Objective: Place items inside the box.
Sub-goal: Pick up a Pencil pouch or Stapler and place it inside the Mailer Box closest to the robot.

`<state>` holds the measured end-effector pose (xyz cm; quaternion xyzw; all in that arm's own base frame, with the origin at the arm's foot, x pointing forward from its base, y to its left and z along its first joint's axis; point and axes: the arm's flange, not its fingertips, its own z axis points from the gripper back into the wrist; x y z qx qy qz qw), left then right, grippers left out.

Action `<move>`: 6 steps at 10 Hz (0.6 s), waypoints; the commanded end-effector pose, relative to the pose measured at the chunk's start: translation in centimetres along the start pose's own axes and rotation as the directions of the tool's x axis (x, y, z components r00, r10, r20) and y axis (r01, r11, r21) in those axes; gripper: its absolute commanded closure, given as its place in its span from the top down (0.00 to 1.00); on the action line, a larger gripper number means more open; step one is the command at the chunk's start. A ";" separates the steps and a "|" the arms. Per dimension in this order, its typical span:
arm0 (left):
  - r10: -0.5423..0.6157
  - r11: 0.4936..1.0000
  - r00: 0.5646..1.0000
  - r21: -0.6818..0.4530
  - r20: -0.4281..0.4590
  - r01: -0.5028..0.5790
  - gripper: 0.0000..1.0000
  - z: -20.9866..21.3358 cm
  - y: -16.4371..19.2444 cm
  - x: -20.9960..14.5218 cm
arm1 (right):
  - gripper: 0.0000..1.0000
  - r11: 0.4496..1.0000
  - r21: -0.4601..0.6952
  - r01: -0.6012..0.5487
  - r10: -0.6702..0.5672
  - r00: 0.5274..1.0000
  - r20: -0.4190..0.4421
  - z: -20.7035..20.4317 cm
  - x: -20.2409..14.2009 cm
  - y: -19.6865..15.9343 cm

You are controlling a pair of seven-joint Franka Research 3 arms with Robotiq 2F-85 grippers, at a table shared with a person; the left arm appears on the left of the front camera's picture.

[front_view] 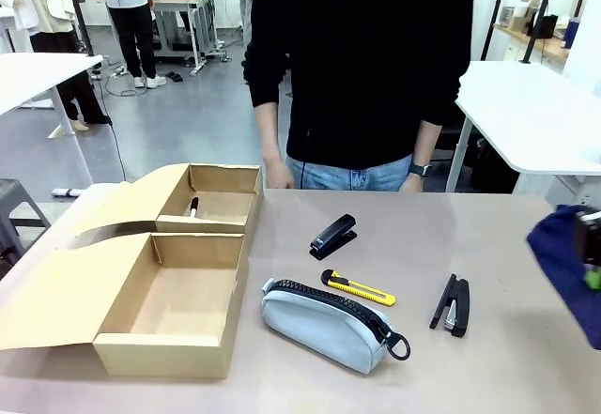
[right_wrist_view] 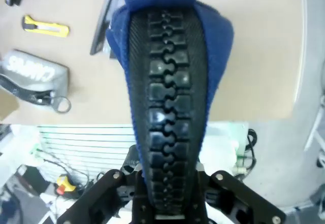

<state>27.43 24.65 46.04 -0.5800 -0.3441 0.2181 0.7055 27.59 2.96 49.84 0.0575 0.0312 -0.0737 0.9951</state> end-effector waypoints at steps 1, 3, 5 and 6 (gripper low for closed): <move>-0.023 0.999 1.000 -0.027 0.012 0.024 1.00 -0.1 0.0 0.1 | 0.00 0.993 -0.017 0.113 -0.112 0.992 0.050 -0.3 -1.9 -1.9; -0.023 0.999 1.000 -0.027 0.012 0.024 1.00 -0.1 0.0 0.1 | 0.06 1.000 0.000 0.000 0.000 1.000 0.000 0.0 0.0 0.0; -0.023 0.999 1.000 -0.027 0.012 0.024 1.00 -0.1 0.0 0.1 | 0.08 0.998 0.049 -0.038 0.035 0.998 0.061 1.0 -1.8 0.0; -0.023 0.999 1.000 -0.027 0.012 0.024 1.00 -0.1 0.0 0.1 | 0.08 0.987 0.133 -0.089 0.080 0.994 0.073 0.5 -0.4 2.7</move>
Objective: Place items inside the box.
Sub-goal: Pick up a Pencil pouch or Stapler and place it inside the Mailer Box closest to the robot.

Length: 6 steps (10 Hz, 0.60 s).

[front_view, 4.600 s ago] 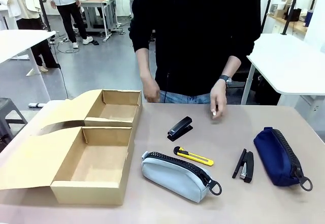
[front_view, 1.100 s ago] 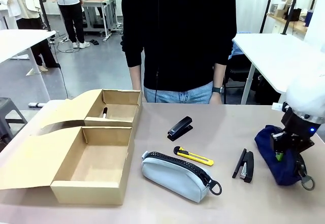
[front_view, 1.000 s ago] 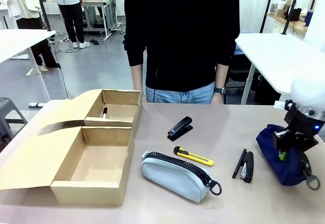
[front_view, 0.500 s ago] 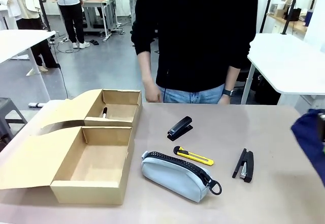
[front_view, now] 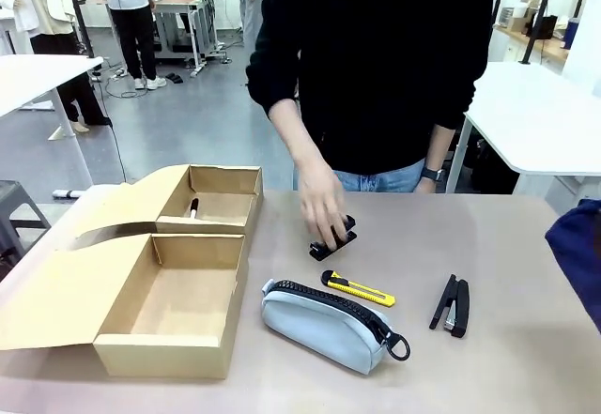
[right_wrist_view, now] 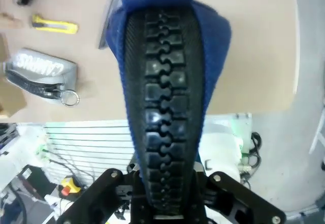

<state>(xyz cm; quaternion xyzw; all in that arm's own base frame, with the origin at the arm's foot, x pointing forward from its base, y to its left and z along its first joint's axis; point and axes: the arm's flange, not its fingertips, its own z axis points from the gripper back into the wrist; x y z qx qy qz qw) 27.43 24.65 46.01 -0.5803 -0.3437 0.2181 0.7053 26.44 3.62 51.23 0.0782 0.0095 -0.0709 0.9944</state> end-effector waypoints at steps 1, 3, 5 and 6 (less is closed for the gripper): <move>-0.024 0.999 1.000 -0.026 0.013 0.024 1.00 -0.1 -0.1 0.1 | 0.08 0.989 0.071 -0.127 0.129 0.992 -0.019 -1.8 1.9 5.4; -0.024 0.999 1.000 -0.026 0.013 0.024 1.00 -0.1 -0.1 0.1 | 0.08 0.990 0.137 0.027 -0.012 0.995 -0.104 -2.1 4.3 6.4; -0.024 0.999 1.000 -0.026 0.013 0.024 1.00 -0.1 -0.1 0.1 | 0.08 0.975 0.178 0.131 -0.131 0.991 -0.011 -0.2 1.7 -0.8; -0.024 0.999 1.000 -0.026 0.013 0.024 1.00 -0.1 -0.1 0.1 | 0.08 0.966 0.178 0.188 -0.199 0.979 0.050 0.4 -0.3 -4.0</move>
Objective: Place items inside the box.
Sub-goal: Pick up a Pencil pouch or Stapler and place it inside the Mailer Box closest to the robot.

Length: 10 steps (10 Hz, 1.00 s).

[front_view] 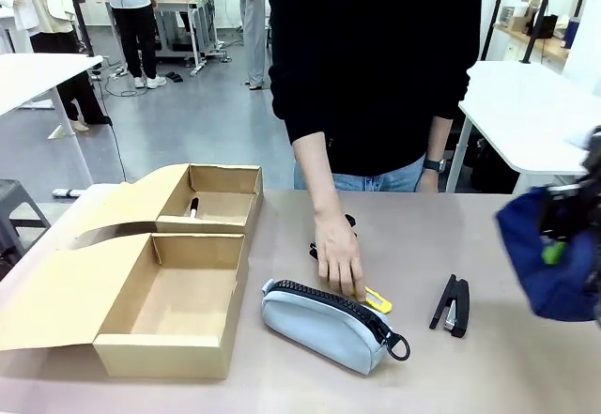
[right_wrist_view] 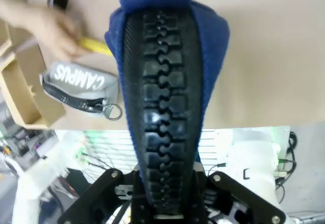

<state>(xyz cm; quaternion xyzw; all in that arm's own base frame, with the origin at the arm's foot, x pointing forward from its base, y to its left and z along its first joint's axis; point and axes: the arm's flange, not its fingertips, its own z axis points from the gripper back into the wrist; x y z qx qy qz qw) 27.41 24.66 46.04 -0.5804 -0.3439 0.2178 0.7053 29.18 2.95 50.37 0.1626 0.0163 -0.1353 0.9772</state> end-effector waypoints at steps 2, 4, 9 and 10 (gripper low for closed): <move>-0.023 0.999 1.000 -0.026 0.013 0.024 1.00 -0.1 0.0 0.1 | 0.08 1.000 0.010 0.018 -0.019 0.988 0.152 2.2 -4.7 -6.9; -0.023 0.999 1.000 -0.026 0.013 0.024 1.00 -0.1 0.0 0.1 | 0.08 0.999 -0.032 0.023 -0.018 0.991 0.136 1.6 -3.7 -6.2; -0.023 0.999 1.000 -0.026 0.013 0.024 1.00 -0.1 0.0 0.1 | 0.08 0.999 0.042 -0.020 0.014 0.988 0.154 -1.0 -1.6 3.4; -0.023 0.999 1.000 -0.026 0.013 0.024 1.00 -0.1 0.0 0.1 | 0.08 0.995 0.091 -0.049 0.036 0.990 0.134 -2.7 -1.5 9.0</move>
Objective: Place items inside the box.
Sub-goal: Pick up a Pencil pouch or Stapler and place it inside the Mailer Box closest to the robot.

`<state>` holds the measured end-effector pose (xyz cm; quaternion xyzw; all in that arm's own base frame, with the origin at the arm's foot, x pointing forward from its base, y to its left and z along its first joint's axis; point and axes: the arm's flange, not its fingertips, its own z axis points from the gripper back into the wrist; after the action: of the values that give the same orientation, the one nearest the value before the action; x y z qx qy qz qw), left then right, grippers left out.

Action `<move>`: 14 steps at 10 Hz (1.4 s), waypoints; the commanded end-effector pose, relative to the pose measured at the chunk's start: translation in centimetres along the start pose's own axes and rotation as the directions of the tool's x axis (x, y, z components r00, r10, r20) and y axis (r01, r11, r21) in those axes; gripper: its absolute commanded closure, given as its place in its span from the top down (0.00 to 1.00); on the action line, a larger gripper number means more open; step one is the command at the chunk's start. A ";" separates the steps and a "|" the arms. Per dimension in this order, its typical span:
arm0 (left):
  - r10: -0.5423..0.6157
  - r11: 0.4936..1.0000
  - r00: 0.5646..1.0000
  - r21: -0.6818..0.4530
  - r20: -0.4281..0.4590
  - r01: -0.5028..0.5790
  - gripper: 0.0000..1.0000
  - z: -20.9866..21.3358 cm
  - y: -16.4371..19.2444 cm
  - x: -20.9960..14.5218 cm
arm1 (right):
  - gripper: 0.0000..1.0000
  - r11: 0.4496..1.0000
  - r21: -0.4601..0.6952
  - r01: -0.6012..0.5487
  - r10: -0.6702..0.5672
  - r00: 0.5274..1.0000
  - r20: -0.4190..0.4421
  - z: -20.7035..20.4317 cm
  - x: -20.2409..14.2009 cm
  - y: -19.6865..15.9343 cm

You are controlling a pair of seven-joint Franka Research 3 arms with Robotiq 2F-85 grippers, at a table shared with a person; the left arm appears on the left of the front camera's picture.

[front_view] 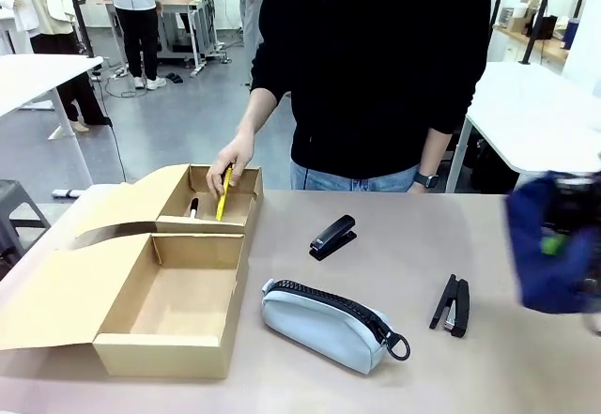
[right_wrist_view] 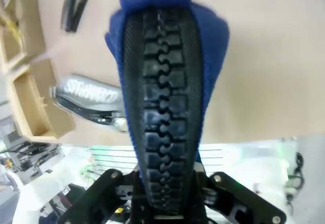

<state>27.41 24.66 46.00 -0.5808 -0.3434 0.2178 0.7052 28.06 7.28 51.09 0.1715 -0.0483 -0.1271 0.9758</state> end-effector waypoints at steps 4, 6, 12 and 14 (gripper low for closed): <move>-0.024 0.999 1.000 -0.025 0.014 0.025 1.00 -0.1 -0.1 0.1 | 0.08 0.976 0.167 -0.142 0.174 0.964 -0.199 -11.2 -3.6 21.8; -0.024 0.999 1.000 -0.025 0.014 0.025 1.00 -0.1 -0.1 0.1 | 0.08 0.952 0.256 -0.169 0.211 0.966 -0.149 -13.5 -5.2 24.6; -0.024 0.999 1.000 -0.025 0.014 0.025 1.00 -0.1 -0.1 0.1 | 0.08 0.954 0.245 -0.173 0.205 0.972 -0.113 -16.4 -4.1 27.6; -0.024 0.999 1.000 -0.025 0.014 0.025 1.00 -0.1 -0.1 0.1 | 0.08 0.935 0.264 -0.237 0.273 0.956 -0.109 -19.9 -2.7 33.3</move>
<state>27.45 24.65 45.97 -0.5805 -0.3430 0.2178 0.7057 33.85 40.33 44.42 0.2936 -0.0120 0.0086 0.9558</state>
